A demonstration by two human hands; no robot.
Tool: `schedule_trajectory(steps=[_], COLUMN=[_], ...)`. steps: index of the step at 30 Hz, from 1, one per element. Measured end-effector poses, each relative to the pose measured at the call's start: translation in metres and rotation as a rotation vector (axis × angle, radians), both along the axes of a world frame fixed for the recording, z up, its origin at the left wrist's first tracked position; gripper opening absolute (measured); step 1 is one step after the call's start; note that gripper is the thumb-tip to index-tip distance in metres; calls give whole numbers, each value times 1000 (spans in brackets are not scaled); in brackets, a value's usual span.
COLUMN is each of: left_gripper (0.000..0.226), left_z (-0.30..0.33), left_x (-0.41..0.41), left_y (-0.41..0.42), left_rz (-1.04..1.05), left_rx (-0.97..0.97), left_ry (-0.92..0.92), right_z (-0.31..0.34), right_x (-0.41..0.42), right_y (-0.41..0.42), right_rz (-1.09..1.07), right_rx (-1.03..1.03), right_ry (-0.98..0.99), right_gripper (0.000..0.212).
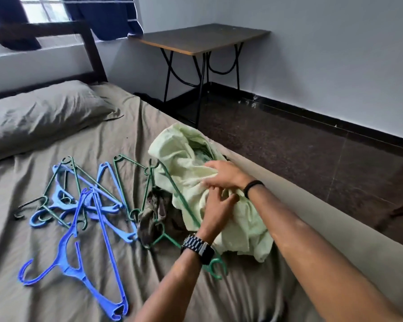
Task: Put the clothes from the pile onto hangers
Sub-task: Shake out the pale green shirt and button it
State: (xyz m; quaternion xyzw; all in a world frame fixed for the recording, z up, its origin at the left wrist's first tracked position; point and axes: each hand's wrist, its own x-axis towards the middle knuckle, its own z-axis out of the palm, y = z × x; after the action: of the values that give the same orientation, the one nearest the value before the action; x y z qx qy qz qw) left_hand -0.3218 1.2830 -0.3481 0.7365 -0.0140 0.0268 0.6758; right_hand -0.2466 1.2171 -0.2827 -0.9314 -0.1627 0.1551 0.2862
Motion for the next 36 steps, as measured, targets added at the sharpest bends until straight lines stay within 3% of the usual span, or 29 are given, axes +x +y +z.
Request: schedule_trajectory(steps=[3,7,8,11,15,19,20,22,25,27,30,34,36], left_gripper=[20,31,38,61,54,50,54,67,85,74,44,84,102], left_z=[-2,-16,-26,-54,-73,-57,-48,-31,0,27,56,72,84], left_x=[-7,-6,-2,4,6,1,-1,-4,-4,-3,2,3,-8], left_y=[10,51,62,84,106,105,99,77,38,15,-6,-31,-55], left_rz=[1,501,520,306,381,445,463,429,205,107,26,-153,-271], left_rx=[33,357,449,569,542,674,695,618,494,503,588,823,843], left_ry=[-79,-260,-186,191,291,455,385,76,-325,-480,-626,-675,-712], right_z=[-6,-4,-2,5,25,44,47,51,62,75,98,126,134], right_x=[1,-2,-3,-5,2,4,1,-7,-19,-30,-45,-65,-73], right_y=[-5,-20,-22,-23,-39,-72,-77,-84,-92,-101,-122,-159,-178], right_rz=[-107,-222,-229,-265,-421,-589,-598,-618,-647,-652,-668,-779,-841], right_rx=[23,179,190,228,355,731,790,856,954,984,1031,1103,1089], right_ry=[-102,-244,-255,-274,-364,-218,-171,-94,-38,-18,-14,39,24], right_gripper=[14,24,24,27,28,30,30,28,24,23,22,19,18])
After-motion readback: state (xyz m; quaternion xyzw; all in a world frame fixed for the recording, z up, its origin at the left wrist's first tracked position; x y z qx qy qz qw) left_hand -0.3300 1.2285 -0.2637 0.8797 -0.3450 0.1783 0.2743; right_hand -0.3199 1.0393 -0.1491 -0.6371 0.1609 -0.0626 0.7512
